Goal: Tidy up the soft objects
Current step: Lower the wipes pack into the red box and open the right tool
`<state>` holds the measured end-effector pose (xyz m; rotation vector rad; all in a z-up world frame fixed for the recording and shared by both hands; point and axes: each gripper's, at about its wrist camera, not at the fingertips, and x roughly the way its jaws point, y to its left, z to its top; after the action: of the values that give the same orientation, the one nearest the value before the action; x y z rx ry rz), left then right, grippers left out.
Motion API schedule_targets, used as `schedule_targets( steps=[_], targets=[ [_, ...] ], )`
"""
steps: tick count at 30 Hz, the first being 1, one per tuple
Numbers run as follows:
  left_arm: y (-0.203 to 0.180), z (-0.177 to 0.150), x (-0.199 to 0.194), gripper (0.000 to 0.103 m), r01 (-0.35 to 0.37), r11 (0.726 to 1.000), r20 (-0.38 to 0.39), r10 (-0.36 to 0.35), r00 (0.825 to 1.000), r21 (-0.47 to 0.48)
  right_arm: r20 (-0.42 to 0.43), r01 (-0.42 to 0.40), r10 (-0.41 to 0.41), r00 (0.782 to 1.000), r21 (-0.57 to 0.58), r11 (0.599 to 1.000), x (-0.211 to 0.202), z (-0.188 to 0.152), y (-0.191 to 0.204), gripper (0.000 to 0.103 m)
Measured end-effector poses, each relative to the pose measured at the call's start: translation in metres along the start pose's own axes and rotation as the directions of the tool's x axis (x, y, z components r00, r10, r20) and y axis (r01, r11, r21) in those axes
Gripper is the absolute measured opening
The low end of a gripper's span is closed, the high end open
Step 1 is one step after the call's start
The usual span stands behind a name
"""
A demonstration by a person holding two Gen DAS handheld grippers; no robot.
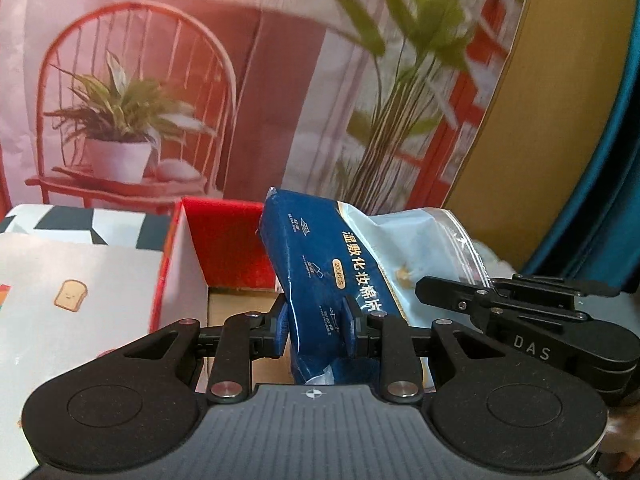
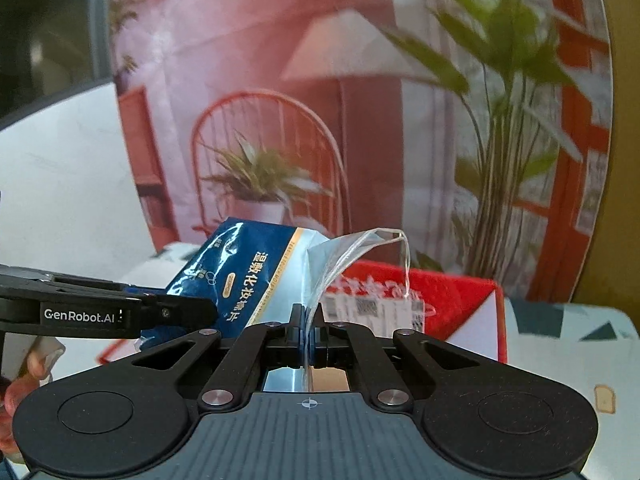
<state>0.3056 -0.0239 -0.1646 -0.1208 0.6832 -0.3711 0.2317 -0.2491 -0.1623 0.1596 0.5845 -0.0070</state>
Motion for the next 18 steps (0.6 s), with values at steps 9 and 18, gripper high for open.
schedule_targets(
  steps=[9, 18],
  targets=[
    [0.007, -0.011, 0.042, 0.032, -0.034, 0.999, -0.136, 0.038, 0.99, 0.032, -0.179, 0.034, -0.021, 0.984, 0.068, 0.997, 0.044, -0.027, -0.022, 0.002],
    [0.008, -0.011, 0.037, 0.048, -0.08, 0.995, -0.112, 0.087, 0.99, 0.061, -0.302, 0.122, -0.116, 0.946, 0.004, 0.992, 0.059, -0.028, -0.012, 0.013]
  ],
)
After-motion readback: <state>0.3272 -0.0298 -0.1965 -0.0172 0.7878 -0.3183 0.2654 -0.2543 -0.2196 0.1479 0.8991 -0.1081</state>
